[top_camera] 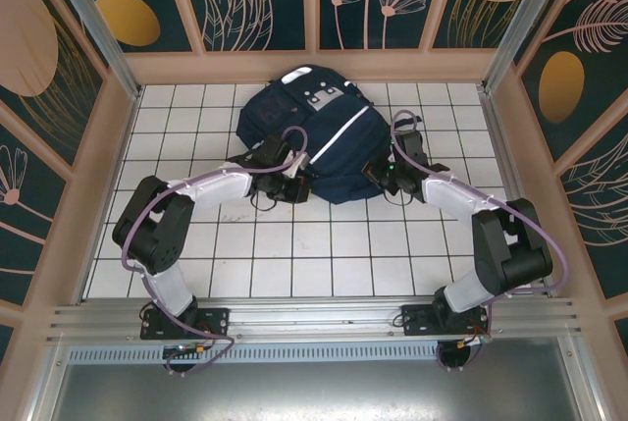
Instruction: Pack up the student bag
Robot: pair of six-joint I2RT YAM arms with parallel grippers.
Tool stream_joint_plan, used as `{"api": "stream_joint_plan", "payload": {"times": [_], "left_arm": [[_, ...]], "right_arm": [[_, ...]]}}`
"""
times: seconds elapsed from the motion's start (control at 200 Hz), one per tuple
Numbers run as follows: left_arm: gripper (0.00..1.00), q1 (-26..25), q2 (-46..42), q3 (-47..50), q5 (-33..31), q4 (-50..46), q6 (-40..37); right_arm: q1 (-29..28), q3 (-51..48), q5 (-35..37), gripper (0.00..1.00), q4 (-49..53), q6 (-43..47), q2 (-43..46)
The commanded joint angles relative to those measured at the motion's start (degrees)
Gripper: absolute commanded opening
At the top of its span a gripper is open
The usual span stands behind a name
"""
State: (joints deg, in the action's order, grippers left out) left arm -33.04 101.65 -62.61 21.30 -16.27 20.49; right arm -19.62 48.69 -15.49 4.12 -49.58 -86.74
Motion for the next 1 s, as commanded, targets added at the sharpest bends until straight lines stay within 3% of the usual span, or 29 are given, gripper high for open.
{"api": "stream_joint_plan", "payload": {"times": [0.0, 0.27, 0.52, 0.691, 0.761, 0.791, 0.811, 0.821, 0.996], "left_arm": [[0.10, 1.8, 0.6, 1.4, -4.8, -2.6, 2.3], [0.12, 6.1, 0.9, 3.0, -9.6, -1.9, 6.3], [0.24, 6.7, -0.1, 3.3, -11.6, -2.3, 7.3], [0.54, 6.8, -3.1, 4.4, -7.2, -0.7, 7.6], [0.66, 6.8, -8.2, 4.5, -6.6, -0.4, 6.9], [0.77, 6.7, -10.1, 4.4, -6.9, -0.5, 6.4], [0.95, 6.7, -11.5, 4.1, -7.6, -0.6, 6.2], [0.98, 6.7, -12.1, 4.0, -8.0, -0.7, 6.0], [0.99, 6.9, -22.1, 1.2, -19.1, -1.1, 5.3]], "right_arm": [[2.4, 0.3, 4.6, 0.00, -0.3, 2.1, 2.4], [2.6, -0.2, 4.2, 0.00, -0.3, 3.8, 2.5], [1.3, -0.2, 2.9, 0.00, -0.1, 5.7, 2.3], [-1.6, 0.8, 2.7, 0.00, 0.7, 8.1, 1.1], [-3.1, 1.1, 1.7, 0.00, 0.7, 9.4, 0.5], [-3.8, 1.3, 0.6, 0.00, 0.4, 10.3, 0.3], [-4.4, 1.4, 0.1, 0.00, 0.4, 10.9, 0.0], [-4.7, 1.5, 0.0, 0.00, 0.4, 11.1, 0.0], [-10.9, 3.3, 1.3, 0.00, 3.1, 15.6, -0.8]]}}
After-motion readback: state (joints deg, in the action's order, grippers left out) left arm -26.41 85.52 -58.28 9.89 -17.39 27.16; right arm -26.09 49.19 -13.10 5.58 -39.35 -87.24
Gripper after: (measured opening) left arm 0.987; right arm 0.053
